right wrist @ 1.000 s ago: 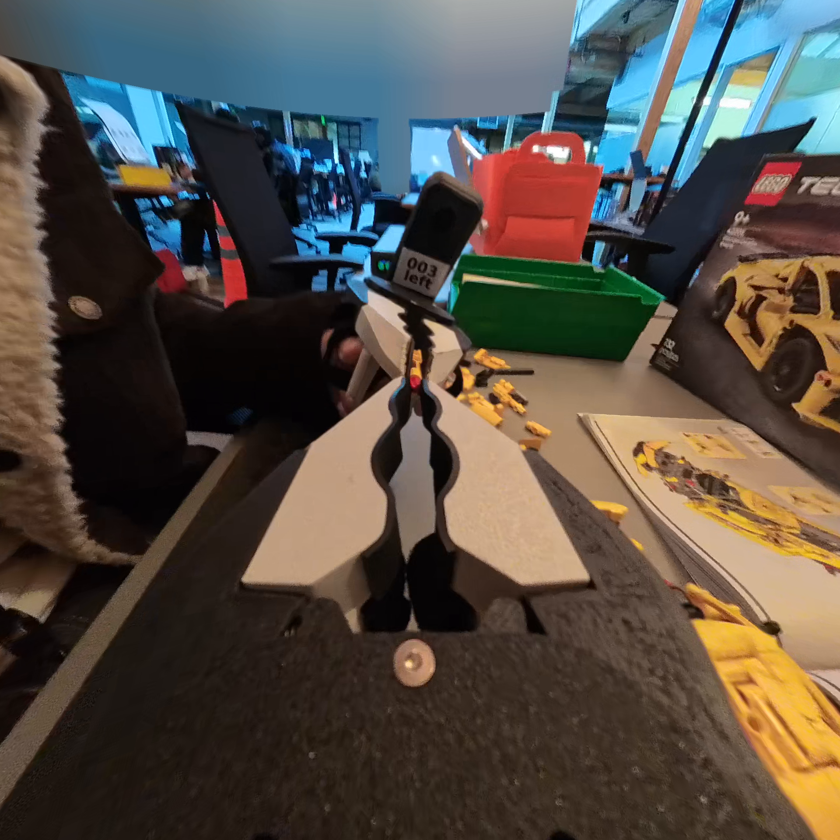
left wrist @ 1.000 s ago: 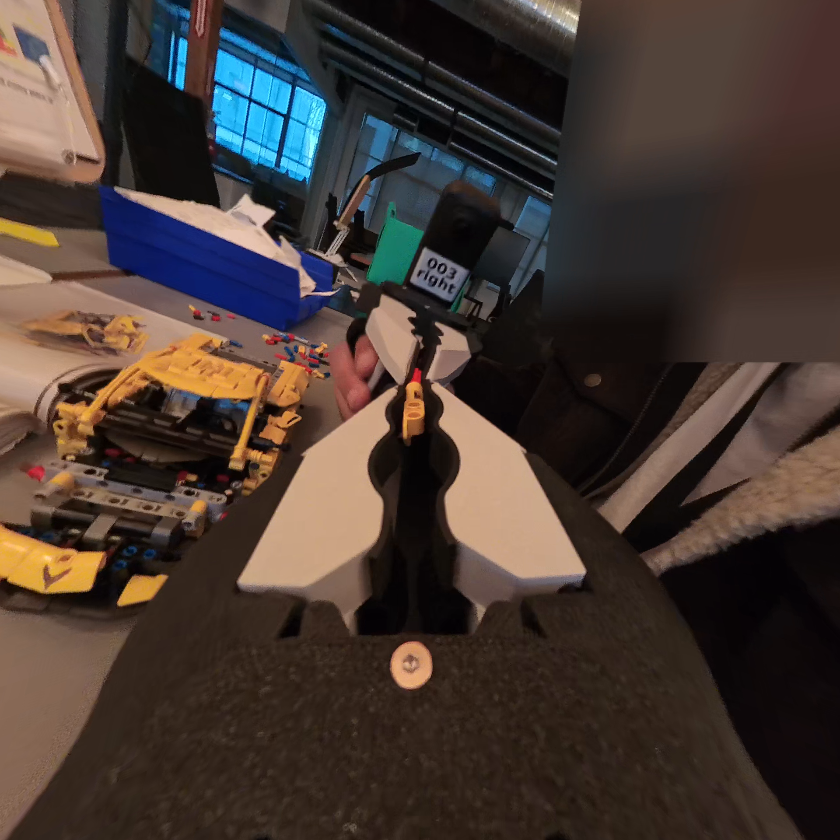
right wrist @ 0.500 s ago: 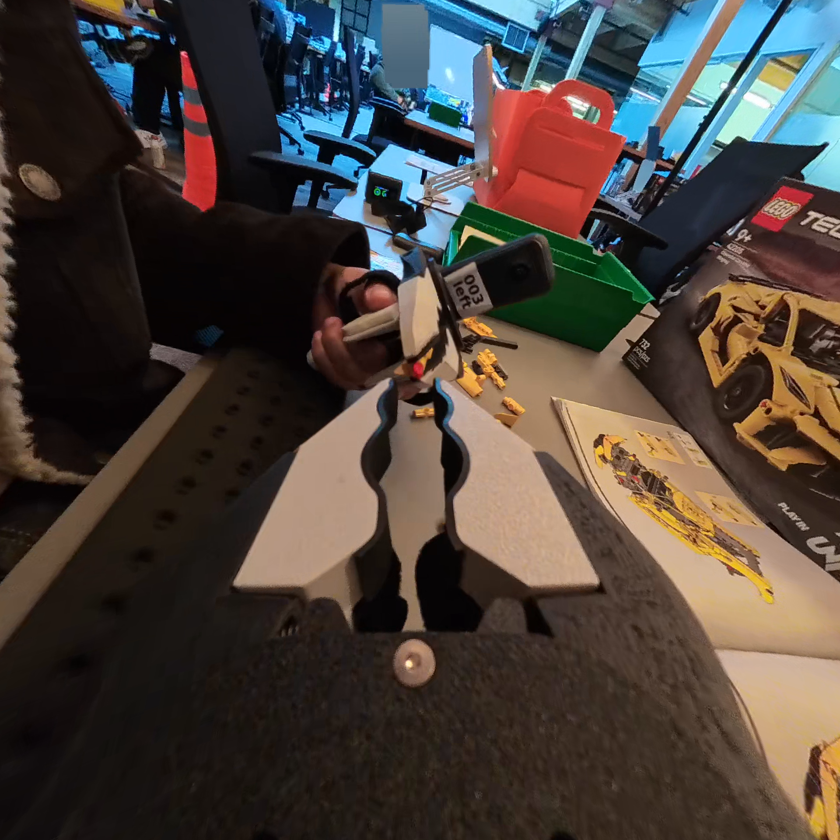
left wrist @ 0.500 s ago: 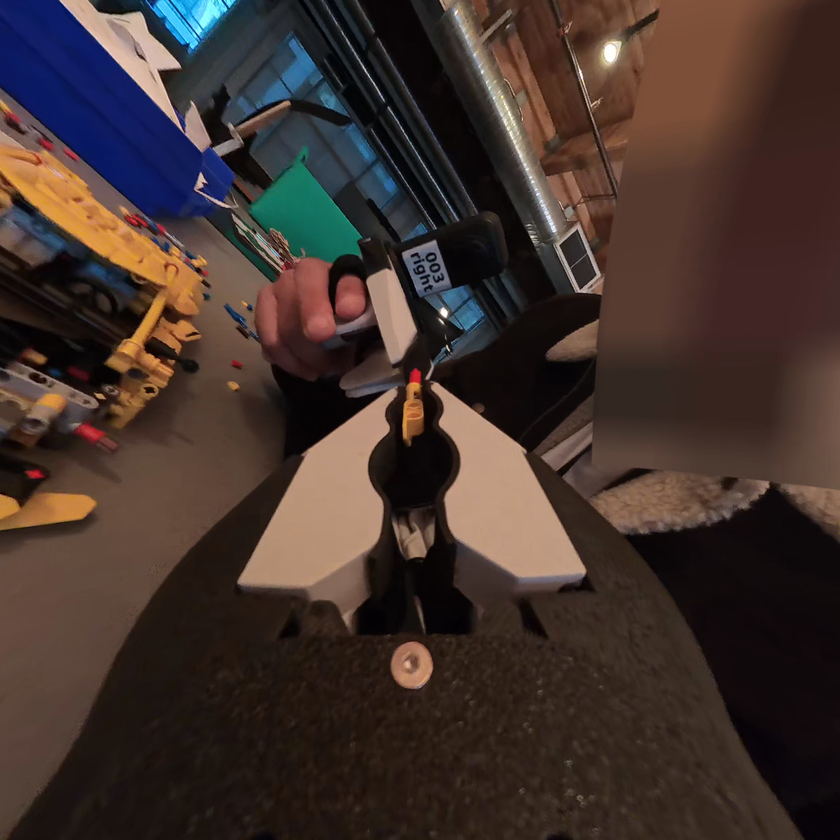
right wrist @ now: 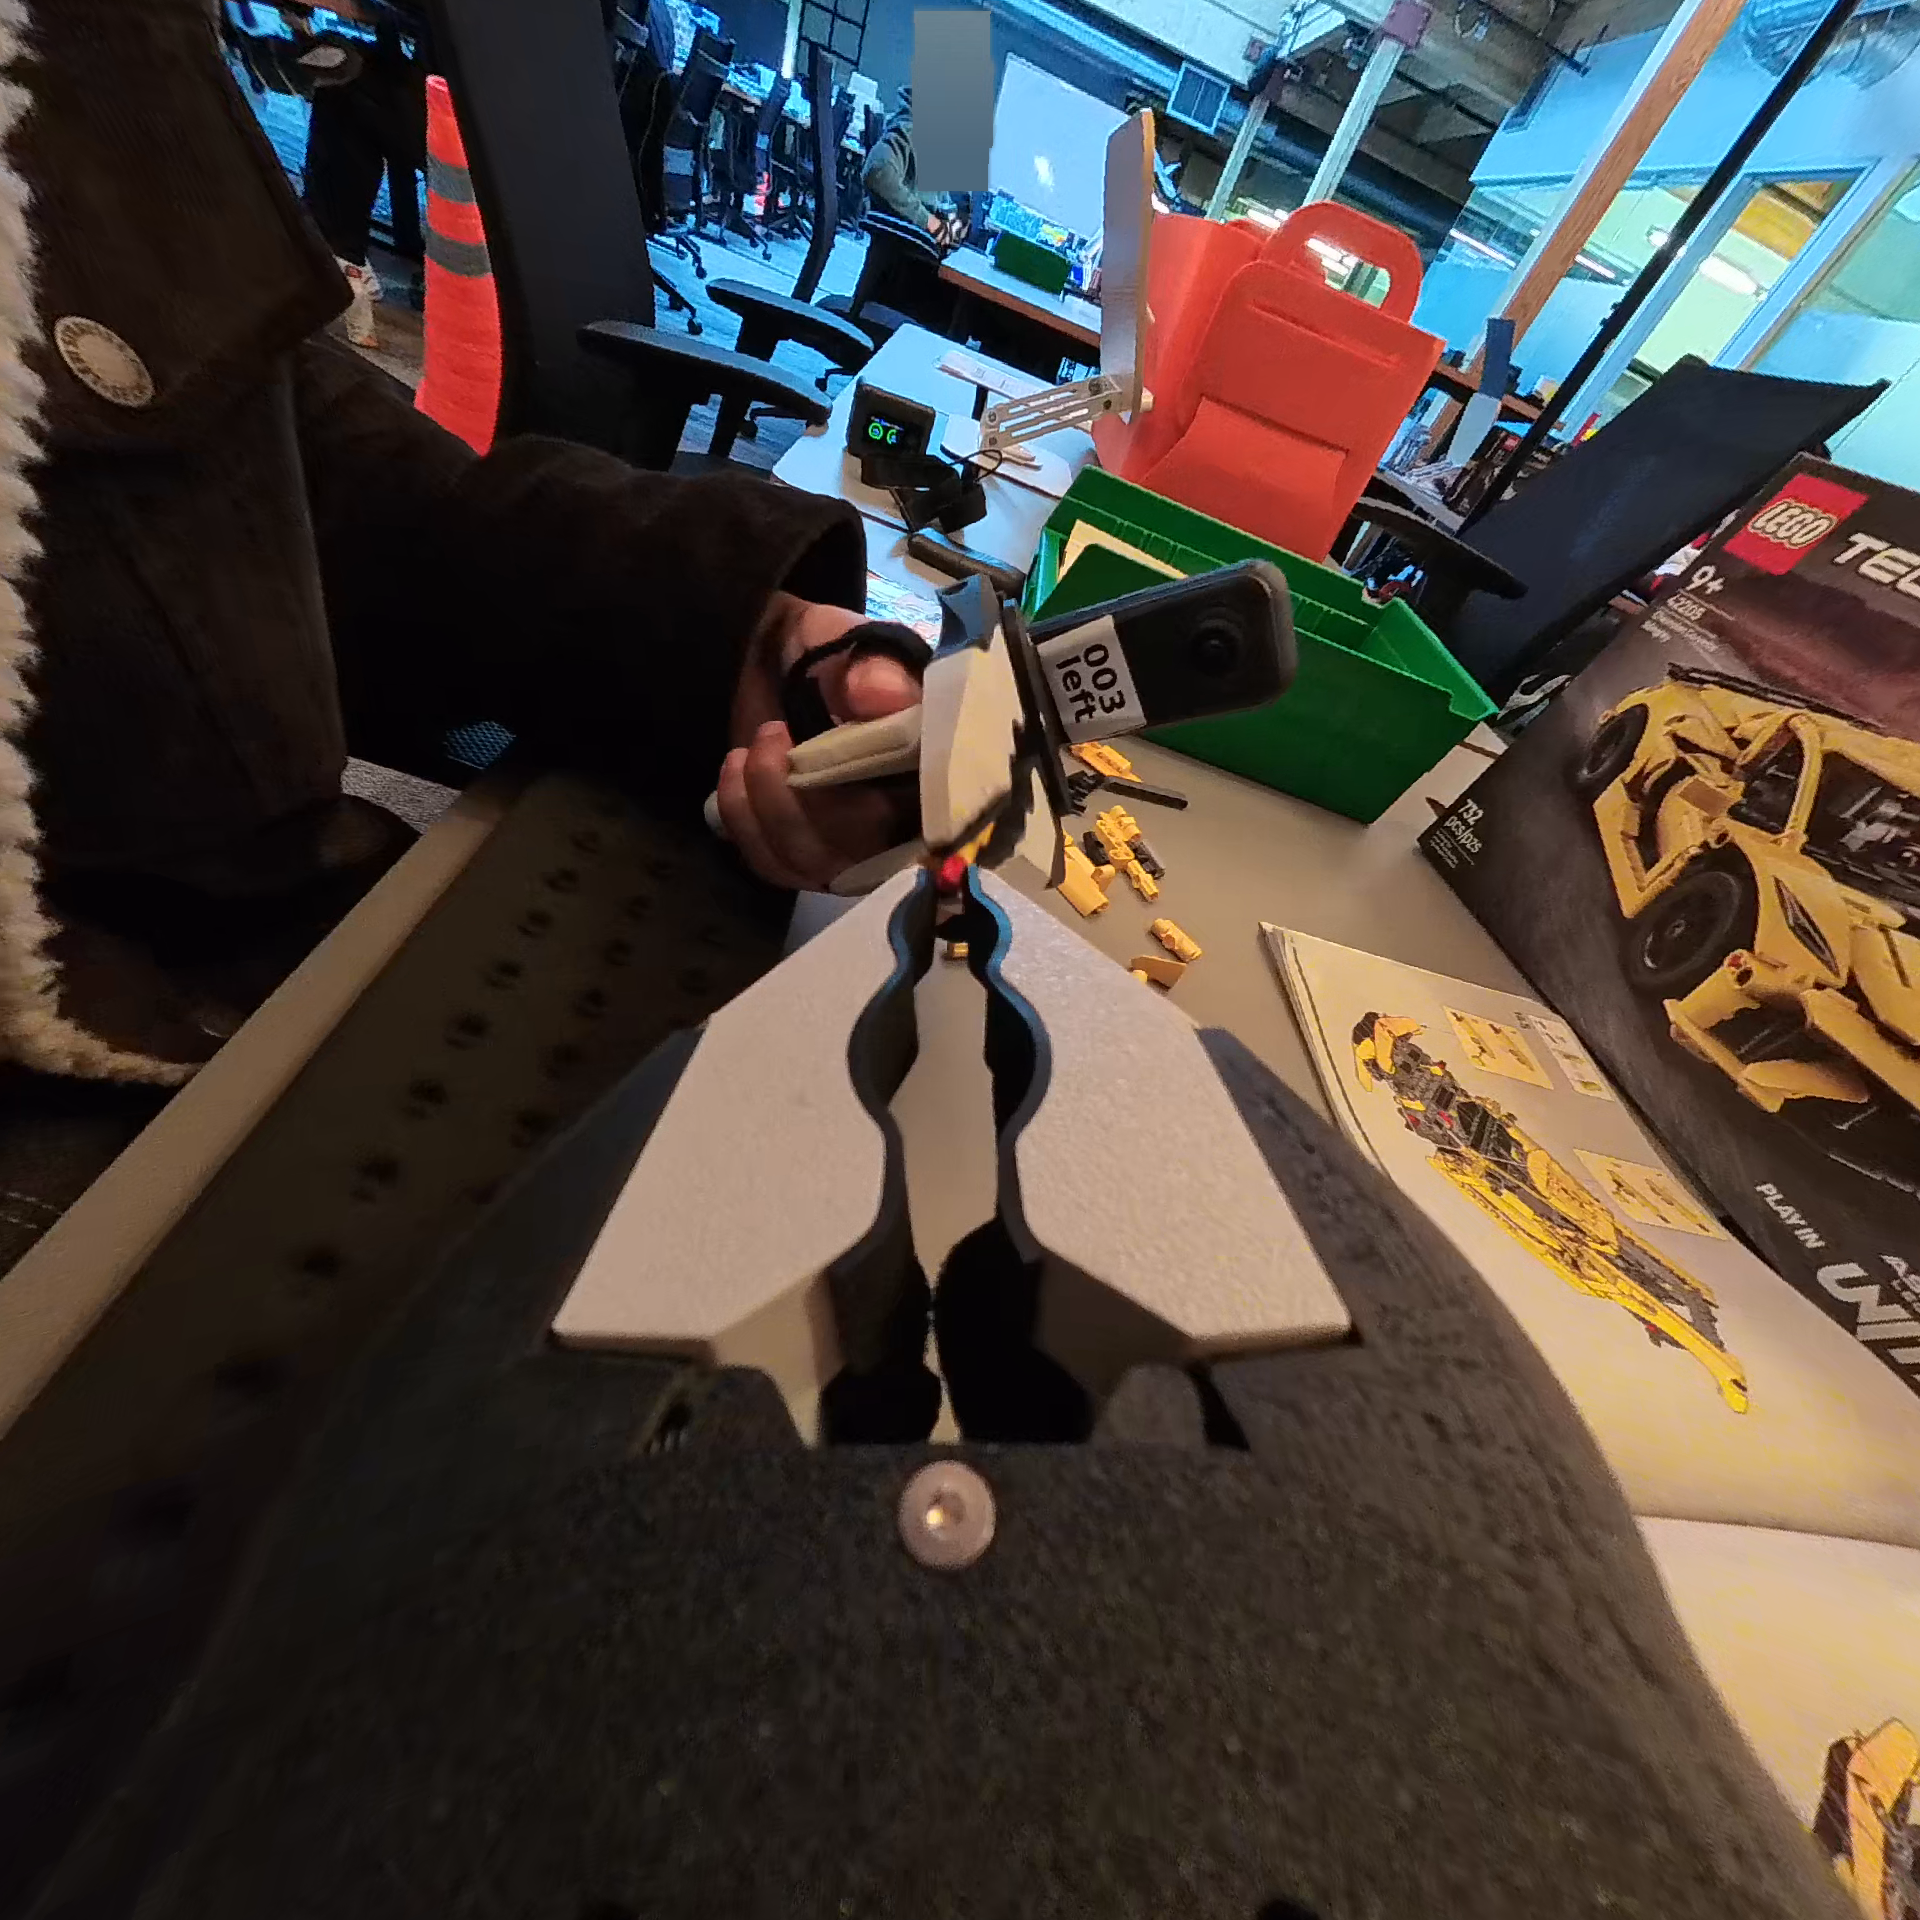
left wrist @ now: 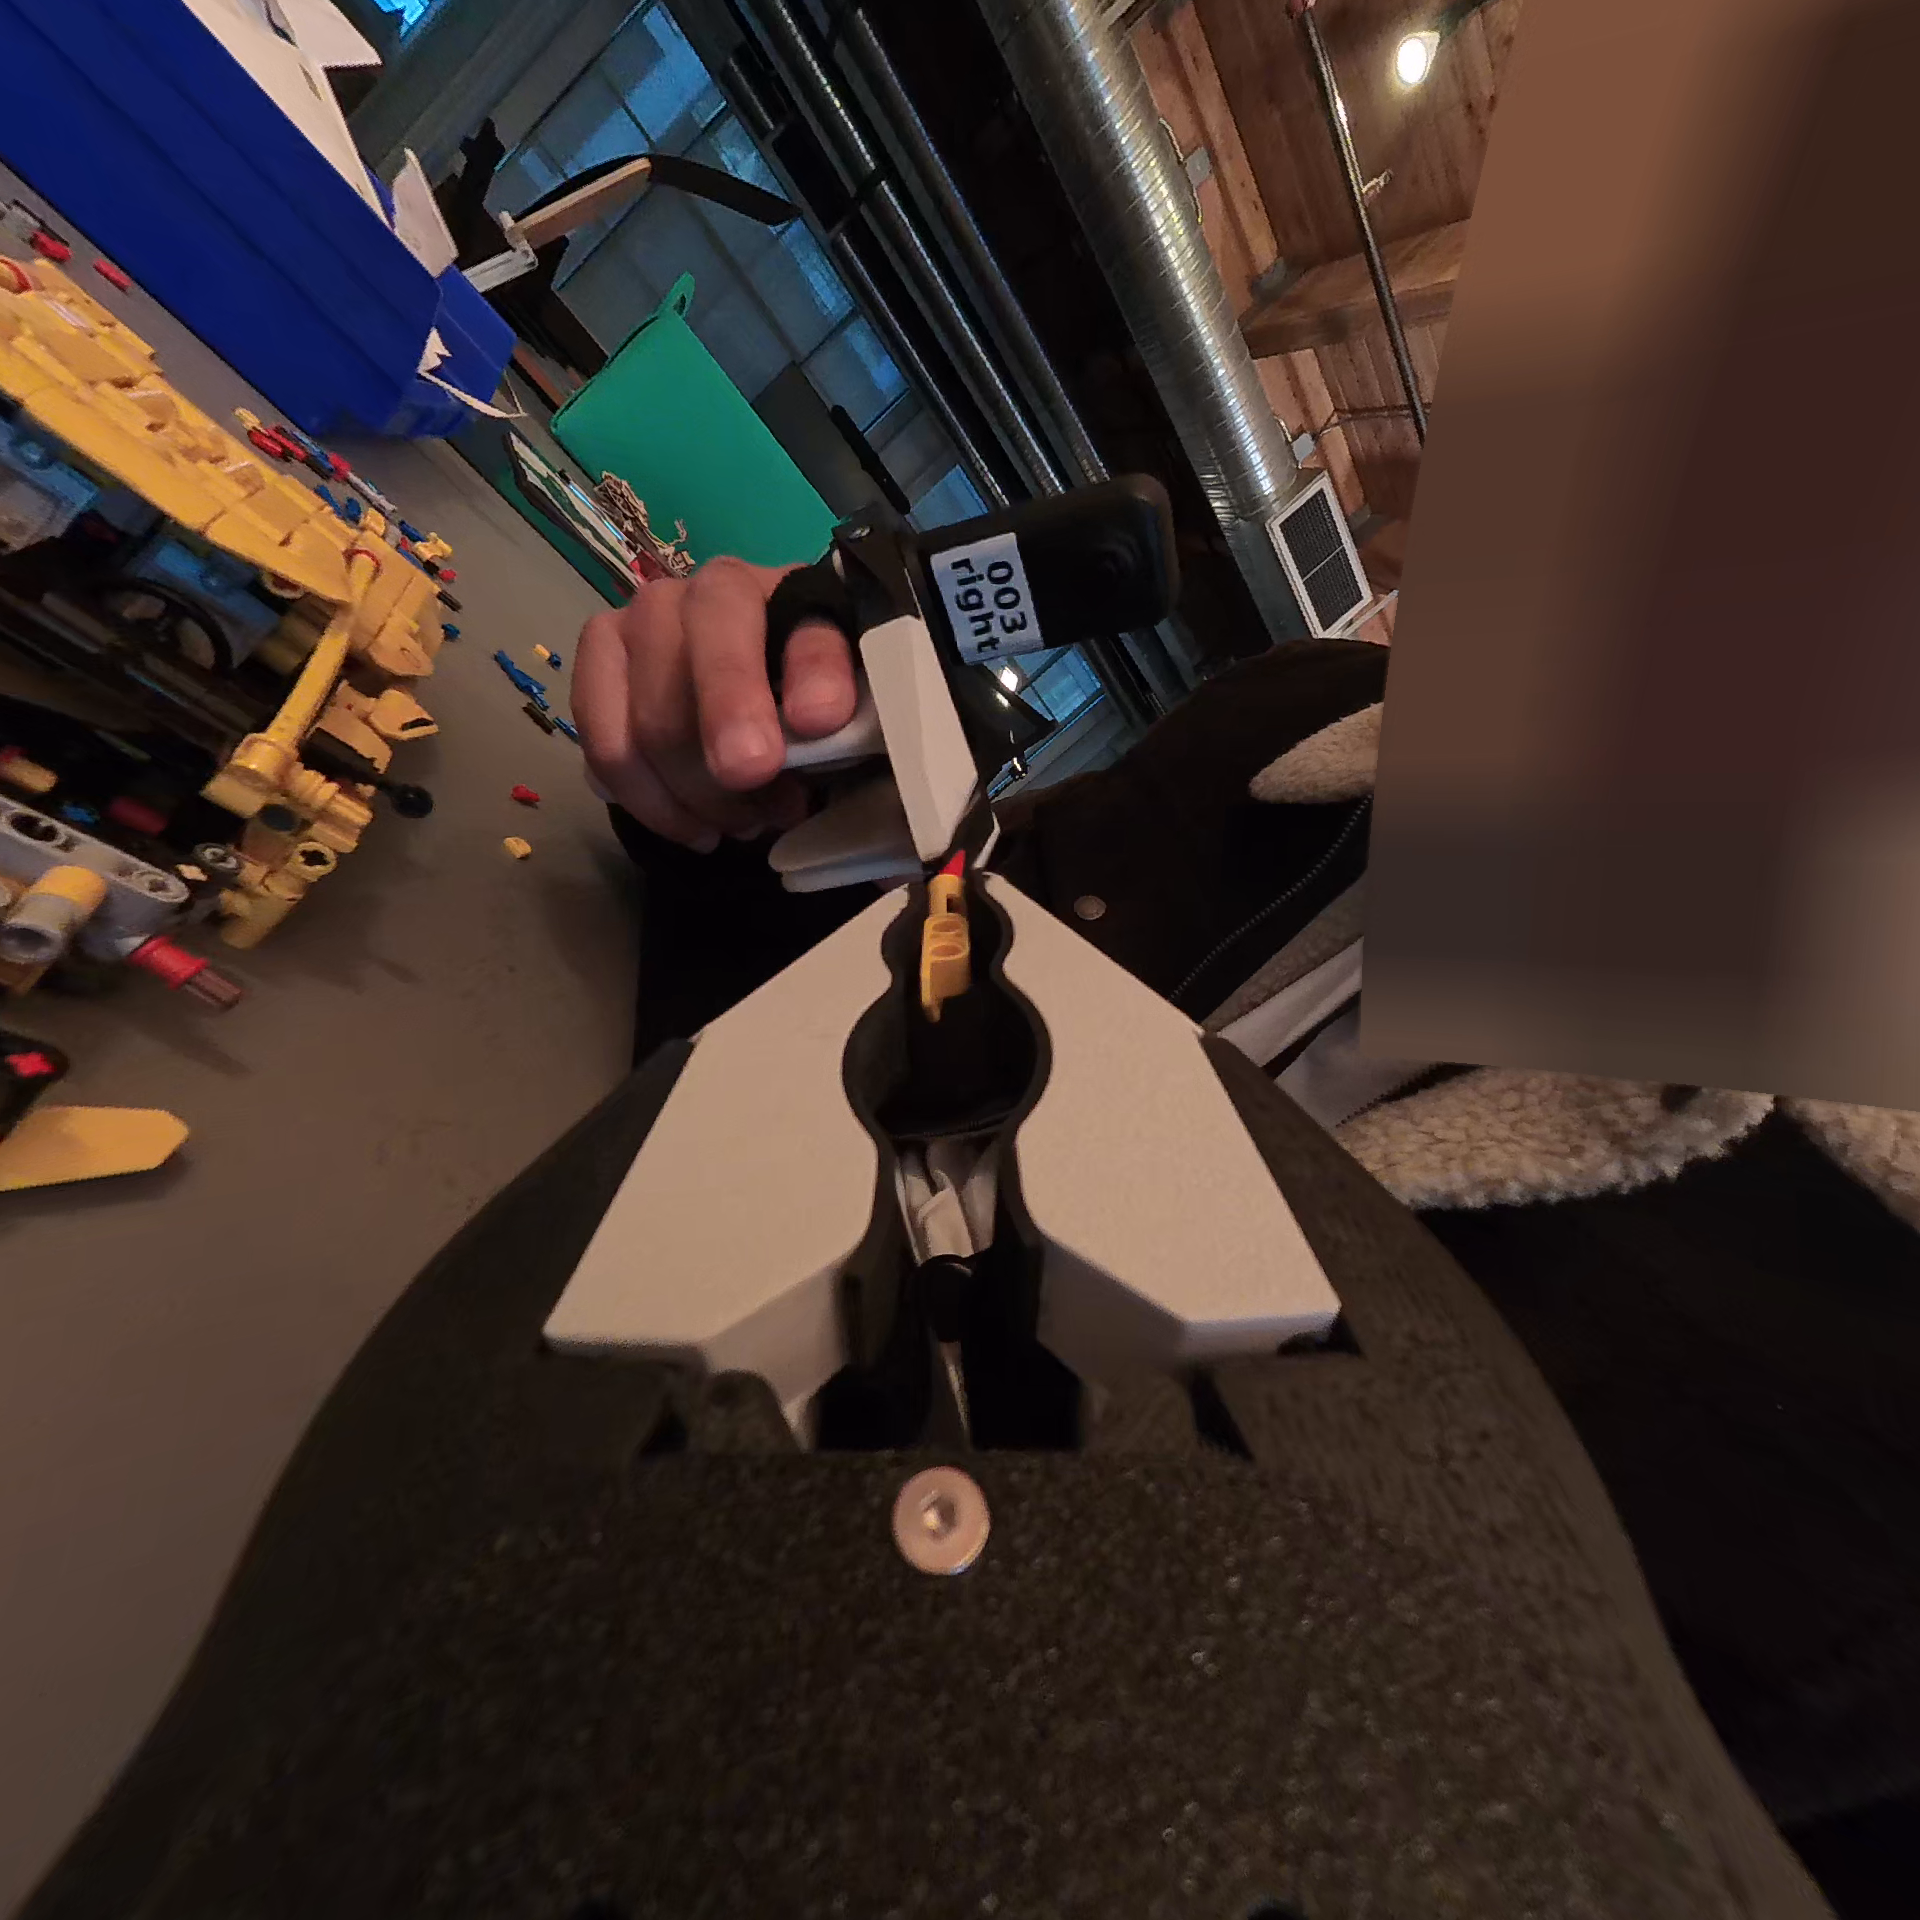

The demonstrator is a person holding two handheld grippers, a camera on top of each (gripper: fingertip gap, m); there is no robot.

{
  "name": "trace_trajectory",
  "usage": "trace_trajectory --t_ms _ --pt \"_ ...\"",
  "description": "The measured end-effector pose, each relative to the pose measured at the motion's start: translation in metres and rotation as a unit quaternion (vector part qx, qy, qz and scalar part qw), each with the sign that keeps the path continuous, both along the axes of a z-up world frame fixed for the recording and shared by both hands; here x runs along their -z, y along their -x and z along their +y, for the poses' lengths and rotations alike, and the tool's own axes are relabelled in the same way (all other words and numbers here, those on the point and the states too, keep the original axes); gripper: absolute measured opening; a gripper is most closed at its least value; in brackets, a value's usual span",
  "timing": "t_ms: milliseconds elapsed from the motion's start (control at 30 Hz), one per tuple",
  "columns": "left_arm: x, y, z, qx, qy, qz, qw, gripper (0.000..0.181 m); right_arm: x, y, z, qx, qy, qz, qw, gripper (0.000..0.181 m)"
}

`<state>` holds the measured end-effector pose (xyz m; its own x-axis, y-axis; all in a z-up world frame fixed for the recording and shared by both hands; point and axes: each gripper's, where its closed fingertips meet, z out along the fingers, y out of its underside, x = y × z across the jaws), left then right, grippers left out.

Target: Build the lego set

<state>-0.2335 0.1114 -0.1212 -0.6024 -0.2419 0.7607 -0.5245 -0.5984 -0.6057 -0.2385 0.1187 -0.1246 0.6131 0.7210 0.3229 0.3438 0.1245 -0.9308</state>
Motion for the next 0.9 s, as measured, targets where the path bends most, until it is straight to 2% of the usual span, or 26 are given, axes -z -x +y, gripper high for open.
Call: trace_trajectory --t_ms 333,500,633,900 --pt "0.0 0.001 -0.001 0.003 -0.001 -0.003 1.0 0.006 -0.002 0.002 -0.001 -0.003 -0.009 0.0 1.0 0.003" --pt "-0.003 -0.003 0.005 -0.028 0.014 -0.009 0.999 0.006 -0.004 -0.002 0.004 0.042 -0.043 -0.023 0.998 0.003" --pt "-0.012 -0.003 0.005 -0.027 0.053 -0.024 0.998 0.006 -0.012 -0.001 0.004 0.055 -0.06 -0.007 0.997 0.003" --pt "-0.013 -0.008 0.007 -0.047 0.057 -0.029 0.997 0.007 -0.012 -0.005 0.007 0.072 -0.068 -0.019 0.995 0.003"
